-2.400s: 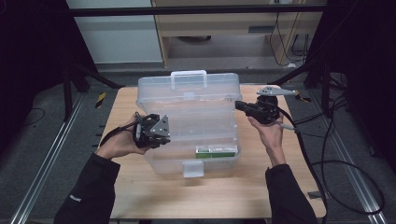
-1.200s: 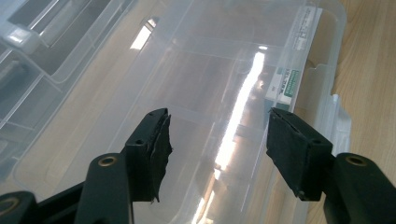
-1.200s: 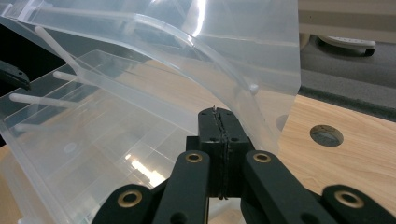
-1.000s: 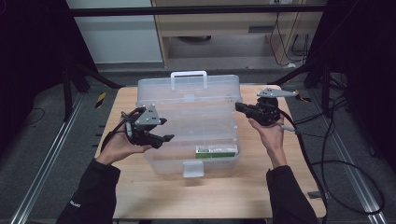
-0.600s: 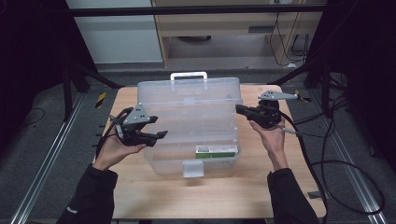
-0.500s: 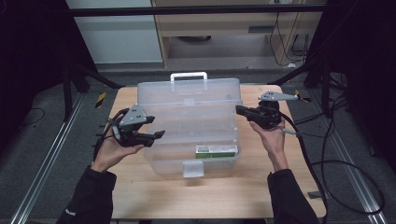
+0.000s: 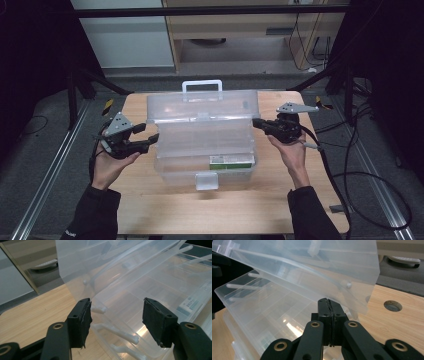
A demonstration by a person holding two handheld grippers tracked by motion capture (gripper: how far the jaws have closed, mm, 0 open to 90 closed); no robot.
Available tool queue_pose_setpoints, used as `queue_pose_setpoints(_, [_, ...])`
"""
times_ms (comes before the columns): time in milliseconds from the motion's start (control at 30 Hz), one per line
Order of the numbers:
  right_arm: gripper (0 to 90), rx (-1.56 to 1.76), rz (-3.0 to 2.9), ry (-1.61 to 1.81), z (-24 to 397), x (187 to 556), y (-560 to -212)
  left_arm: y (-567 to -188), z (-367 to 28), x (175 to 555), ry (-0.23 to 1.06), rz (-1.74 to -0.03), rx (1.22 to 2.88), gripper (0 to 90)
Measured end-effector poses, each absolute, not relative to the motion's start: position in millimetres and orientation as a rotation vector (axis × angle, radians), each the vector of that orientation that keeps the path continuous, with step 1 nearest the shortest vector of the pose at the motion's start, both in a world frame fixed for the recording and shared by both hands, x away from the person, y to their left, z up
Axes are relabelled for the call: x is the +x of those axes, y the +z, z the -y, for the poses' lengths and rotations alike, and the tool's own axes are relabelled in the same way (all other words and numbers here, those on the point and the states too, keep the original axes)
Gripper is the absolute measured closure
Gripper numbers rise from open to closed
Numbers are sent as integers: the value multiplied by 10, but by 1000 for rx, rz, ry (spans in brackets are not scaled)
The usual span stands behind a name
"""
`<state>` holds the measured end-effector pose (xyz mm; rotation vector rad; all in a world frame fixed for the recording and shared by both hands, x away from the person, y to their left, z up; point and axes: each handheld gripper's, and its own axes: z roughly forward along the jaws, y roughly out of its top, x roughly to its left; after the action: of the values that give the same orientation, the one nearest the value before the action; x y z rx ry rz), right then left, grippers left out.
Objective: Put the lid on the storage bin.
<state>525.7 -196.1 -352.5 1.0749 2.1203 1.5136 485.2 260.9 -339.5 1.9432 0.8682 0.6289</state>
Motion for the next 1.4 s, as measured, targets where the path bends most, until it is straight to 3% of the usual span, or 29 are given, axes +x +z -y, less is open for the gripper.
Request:
queue_pose_setpoints(900, [888, 1048, -2190, 1429, 1986, 4916, -3838, -4055, -3097, 4930, 671, -1197, 1830, 402])
queue_pose_setpoints(1400, [878, 1025, -2246, 1253, 2025, 4719, -4072, -4251, -3207, 4951, 701, -1277, 1831, 387])
